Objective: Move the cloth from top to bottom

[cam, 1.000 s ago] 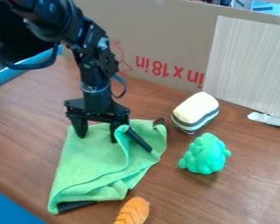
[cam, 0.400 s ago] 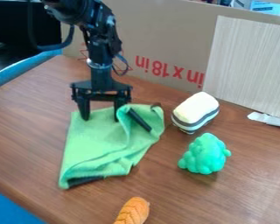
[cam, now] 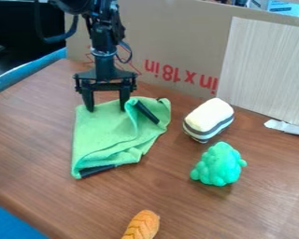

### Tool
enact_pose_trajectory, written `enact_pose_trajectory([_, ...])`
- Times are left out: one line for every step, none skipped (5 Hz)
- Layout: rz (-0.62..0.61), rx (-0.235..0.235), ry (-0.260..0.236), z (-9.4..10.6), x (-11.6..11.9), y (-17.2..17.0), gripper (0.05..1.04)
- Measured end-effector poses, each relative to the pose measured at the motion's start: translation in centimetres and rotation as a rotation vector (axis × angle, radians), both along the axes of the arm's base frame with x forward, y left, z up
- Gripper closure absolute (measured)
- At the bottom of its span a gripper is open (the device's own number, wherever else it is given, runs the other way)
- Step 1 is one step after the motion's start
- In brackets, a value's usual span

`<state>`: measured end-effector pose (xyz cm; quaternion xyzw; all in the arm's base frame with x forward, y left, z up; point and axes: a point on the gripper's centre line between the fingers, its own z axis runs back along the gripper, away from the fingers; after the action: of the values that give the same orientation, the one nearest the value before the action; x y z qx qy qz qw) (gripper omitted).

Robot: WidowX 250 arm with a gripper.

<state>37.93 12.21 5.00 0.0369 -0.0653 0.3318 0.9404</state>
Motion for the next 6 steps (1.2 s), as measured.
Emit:
enact_pose_trajectory([0.033,-0.016,-0.007,0.0,0.5,0.8,0.084])
enact_pose_trajectory([0.021,-0.002,0.019,-1.2,-0.5,0.9,0.083])
enact_pose_trajectory([-0.034,0.022,0.031,-1.7,-2.2,-0.3,0.083])
enact_pose_trajectory([-0.096,0.031,0.04,-1.6,-4.4,-1.6,0.083])
enact_pose_trajectory([-0.141,0.031,0.049,-1.7,-6.0,-2.6,0.083])
enact_pose_trajectory([-0.165,0.036,0.048,-1.7,-7.4,-3.1,0.083])
